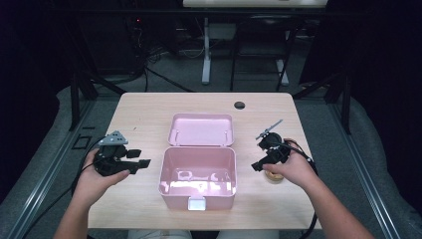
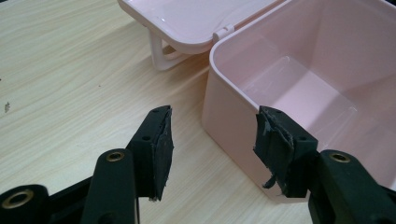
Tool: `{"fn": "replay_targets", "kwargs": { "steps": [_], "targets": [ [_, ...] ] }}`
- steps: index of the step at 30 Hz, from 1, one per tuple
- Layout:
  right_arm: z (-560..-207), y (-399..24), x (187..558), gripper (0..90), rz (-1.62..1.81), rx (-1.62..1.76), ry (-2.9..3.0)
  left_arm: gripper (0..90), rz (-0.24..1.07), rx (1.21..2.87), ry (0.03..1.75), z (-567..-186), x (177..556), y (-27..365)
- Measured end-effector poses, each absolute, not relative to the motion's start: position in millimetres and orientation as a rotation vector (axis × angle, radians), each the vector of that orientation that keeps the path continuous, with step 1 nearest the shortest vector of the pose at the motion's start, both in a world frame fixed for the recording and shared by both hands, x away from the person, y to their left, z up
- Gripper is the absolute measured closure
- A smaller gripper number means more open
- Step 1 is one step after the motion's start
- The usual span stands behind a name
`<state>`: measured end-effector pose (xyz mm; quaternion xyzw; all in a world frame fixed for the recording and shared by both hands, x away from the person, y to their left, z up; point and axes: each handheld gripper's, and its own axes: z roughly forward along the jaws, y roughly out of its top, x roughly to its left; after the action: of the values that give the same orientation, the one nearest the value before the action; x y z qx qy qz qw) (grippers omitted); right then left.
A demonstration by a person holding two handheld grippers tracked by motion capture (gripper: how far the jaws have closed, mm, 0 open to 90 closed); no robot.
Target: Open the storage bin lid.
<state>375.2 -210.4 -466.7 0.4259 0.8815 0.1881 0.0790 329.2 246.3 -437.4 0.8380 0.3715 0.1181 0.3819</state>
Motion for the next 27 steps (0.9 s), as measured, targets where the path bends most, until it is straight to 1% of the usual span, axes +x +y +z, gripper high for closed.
{"fn": "replay_targets", "kwargs": {
  "steps": [15, 27],
  "targets": [
    [-493.2, -231.7, 396.0, 23.6, 0.410, 1.432, 2.606, 45.8, 0.311, 2.152, 0.962, -439.5, 331.3, 248.5],
    [-509.2, -246.0, 401.5, 22.3, 0.375, 1.520, 2.585, 45.8, 0.309, 2.143, 0.974, -440.4, 332.0, 250.1]
  ]
}}
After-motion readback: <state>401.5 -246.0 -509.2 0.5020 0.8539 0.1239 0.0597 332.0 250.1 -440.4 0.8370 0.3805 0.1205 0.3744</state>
